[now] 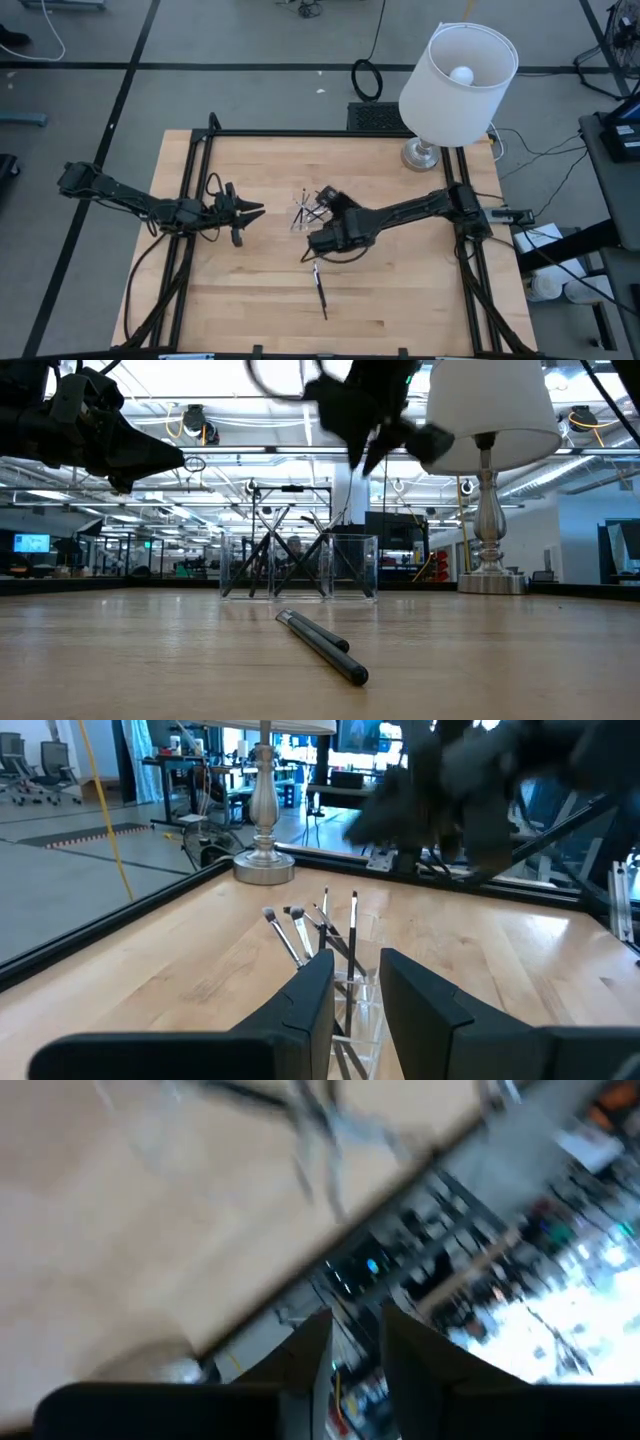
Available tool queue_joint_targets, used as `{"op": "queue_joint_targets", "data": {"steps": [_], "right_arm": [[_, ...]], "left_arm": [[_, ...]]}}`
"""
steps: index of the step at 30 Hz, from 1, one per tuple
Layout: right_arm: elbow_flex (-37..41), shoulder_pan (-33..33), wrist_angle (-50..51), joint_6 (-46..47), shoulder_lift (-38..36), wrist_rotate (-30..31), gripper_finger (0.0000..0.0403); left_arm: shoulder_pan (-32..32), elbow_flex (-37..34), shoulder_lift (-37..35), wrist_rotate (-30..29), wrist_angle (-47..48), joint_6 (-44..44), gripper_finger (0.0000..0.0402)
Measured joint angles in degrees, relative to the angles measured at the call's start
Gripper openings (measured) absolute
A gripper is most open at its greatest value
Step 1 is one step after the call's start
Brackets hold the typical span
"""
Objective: Pick & Place Makeup Supplies
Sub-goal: Put the makeup brush into the transparent organizer
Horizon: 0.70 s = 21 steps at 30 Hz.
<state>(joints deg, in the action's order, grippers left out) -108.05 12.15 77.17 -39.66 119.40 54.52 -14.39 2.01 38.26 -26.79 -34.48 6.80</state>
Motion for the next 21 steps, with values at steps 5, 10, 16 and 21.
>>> {"op": "queue_joint_targets", "data": {"steps": [5,10,16,21], "right_arm": [[0.0,1.5,2.1,8.5,-10.1,1.3,0.0068],[-0.1,4.0,-0.7,18.0,-23.7,-12.2,0.0025],[6.3,6.6,-13.7,27.2,-37.5,-29.0,0.0003],[24.7,9.6,-31.2,30.9,-48.4,-32.6,0.0001]], "left_arm": [[0.0,0.0,0.0,0.0,0.0,0.0,0.009],[0.0,0.0,0.0,0.0,0.4,0.1,0.009],[0.0,0.0,0.0,0.0,0.4,1.5,0.009],[0.0,0.0,0.0,0.0,0.4,2.4,0.009]]}}
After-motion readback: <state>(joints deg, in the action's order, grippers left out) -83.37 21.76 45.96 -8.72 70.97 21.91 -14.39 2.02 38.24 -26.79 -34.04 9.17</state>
